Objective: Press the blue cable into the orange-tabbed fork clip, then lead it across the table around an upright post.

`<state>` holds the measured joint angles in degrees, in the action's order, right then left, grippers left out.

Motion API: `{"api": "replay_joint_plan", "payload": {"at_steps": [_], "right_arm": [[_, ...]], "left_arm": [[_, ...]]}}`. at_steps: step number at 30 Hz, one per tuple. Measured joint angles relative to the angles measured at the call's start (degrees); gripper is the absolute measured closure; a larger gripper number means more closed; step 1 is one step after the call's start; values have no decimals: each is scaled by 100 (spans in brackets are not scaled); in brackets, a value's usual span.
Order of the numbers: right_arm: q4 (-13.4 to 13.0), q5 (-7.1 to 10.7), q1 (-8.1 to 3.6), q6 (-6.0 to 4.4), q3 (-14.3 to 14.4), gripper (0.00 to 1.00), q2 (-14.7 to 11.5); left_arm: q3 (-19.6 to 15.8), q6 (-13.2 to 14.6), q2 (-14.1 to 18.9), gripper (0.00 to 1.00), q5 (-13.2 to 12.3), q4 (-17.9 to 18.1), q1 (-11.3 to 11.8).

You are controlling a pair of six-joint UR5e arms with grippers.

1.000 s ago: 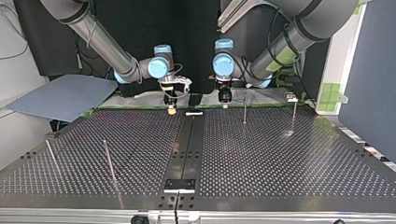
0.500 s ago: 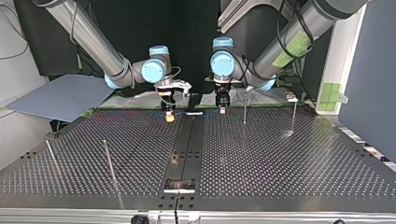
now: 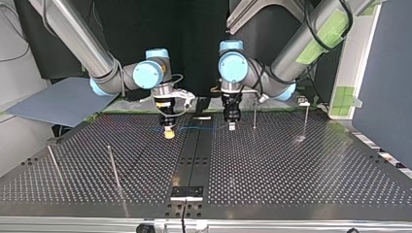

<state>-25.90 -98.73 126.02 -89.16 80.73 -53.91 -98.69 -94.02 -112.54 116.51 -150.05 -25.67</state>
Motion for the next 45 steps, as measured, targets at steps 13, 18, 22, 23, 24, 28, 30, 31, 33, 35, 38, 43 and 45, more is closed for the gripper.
{"api": "replay_joint_plan", "payload": {"at_steps": [13, 18, 22, 23, 24, 28, 30, 31, 33, 35, 38, 43, 45], "right_arm": [[362, 4, 40, 13, -182, 100, -755], [464, 9, 40, 18, -284, 100, -1033], [608, 10, 37, 19, -392, 100, -1243], [637, 11, 30, 19, -413, 100, -1310], [653, 11, 24, 19, -426, 100, -1361], [725, 11, 1, 19, -466, 100, -1606], [781, 6, -14, 20, -495, 100, -1720], [814, 2, -21, 19, -510, 100, -1753], [912, -11, -42, 19, -543, 100, -1801], [1006, -38, -64, 19, -570, 100, -1824], [1108, -99, -107, 20, -590, 100, -1836], [1222, -188, -192, 32, -600, 100, -1839], [1242, -200, -230, 34, -607, 100, -1844]], "left_arm": [[494, -156, 563, 100, 85, -396, -76], [695, -160, 579, 100, 144, -543, -79], [828, -170, 580, 100, 183, -613, -80], [871, -171, 580, 100, 188, -647, -80], [906, -170, 580, 100, 192, -675, -80], [1087, -168, 581, 100, 198, -843, -81], [1200, -165, 581, 100, 199, -952, -90], [1254, -163, 581, 100, 200, -1007, -96], [1377, -157, 581, 100, 200, -1128, -115], [1489, -153, 581, 100, 200, -1241, -137], [1656, -151, 581, 100, 200, -1409, -173], [1963, -161, 581, 100, 195, -1686, -254], [2090, -168, 581, 100, 184, -1778, -295]]}}
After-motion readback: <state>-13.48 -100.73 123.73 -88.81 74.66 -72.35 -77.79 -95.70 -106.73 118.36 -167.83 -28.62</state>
